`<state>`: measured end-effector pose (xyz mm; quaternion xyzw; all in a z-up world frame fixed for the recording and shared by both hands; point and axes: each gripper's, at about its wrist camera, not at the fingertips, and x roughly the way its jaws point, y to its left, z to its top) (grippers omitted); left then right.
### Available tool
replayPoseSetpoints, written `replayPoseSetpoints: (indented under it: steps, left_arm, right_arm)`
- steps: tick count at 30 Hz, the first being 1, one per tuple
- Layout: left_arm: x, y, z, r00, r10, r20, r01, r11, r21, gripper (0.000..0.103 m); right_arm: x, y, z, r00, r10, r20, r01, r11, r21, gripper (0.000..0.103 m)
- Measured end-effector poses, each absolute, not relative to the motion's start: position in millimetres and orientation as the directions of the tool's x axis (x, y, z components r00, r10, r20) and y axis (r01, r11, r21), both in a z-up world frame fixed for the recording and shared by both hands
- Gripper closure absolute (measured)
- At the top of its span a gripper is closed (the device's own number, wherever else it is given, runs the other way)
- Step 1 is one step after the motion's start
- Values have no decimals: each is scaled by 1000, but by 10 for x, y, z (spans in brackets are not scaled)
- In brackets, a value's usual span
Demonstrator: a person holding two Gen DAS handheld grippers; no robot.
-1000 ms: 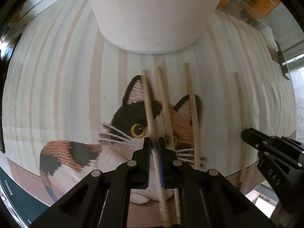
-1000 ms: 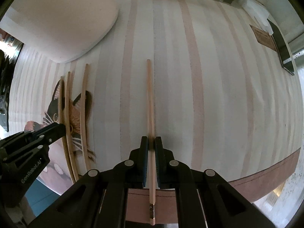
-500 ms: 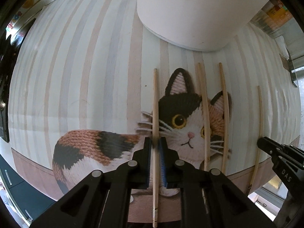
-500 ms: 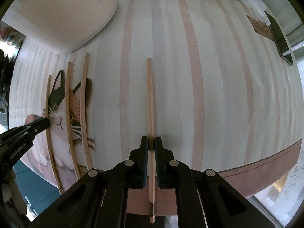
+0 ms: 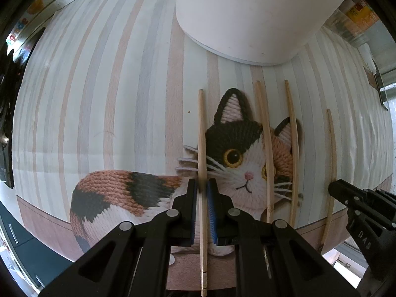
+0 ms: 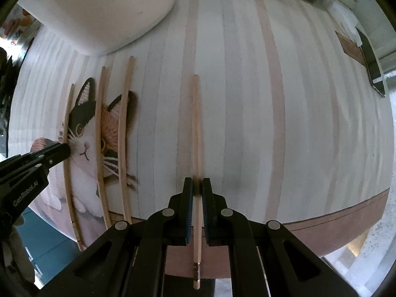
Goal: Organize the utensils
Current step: 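Lift the chopstick in the left tool to the pink holder while the right tool carries its chopstick there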
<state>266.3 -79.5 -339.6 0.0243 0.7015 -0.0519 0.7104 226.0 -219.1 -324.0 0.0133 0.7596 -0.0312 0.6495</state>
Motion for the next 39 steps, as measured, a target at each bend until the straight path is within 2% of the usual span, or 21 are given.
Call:
replayPoseSetpoints:
  steps: [9, 10, 18, 22, 30, 39]
  left_arm:
    - [2658, -834, -3375, 17, -27, -999, 133, 991, -24, 94]
    - [2649, -838, -3381, 22, -25, -999, 134, 991, -21, 98]
    - [2598, -825, -3146, 145, 54, -988, 140, 987, 75, 99]
    - [2585, -795, -2868, 236, 75, -969, 132, 985, 109, 99]
    - [2632, -630, -2180, 393, 57, -918, 67, 994, 90, 99]
    - [2647, -460, -1233, 544, -64, -837, 33, 998, -55, 99]
  right_arm:
    - [2381, -2300, -3203, -150, -21, -988, 65, 997, -31, 95]
    - [2398, -2291, -3207, -149, -25, -988, 66, 997, -35, 95]
    - [2403, -2348, -3143, -111, -21, -994, 111, 993, -34, 96]
    - [2402, -2396, -2976, -57, -29, -998, 124, 992, -36, 96]
    - [2534, -2431, -2416, 110, -52, -993, 142, 989, -36, 96]
    - [2677, -2519, -1707, 299, -34, -954, 179, 984, 21, 96]
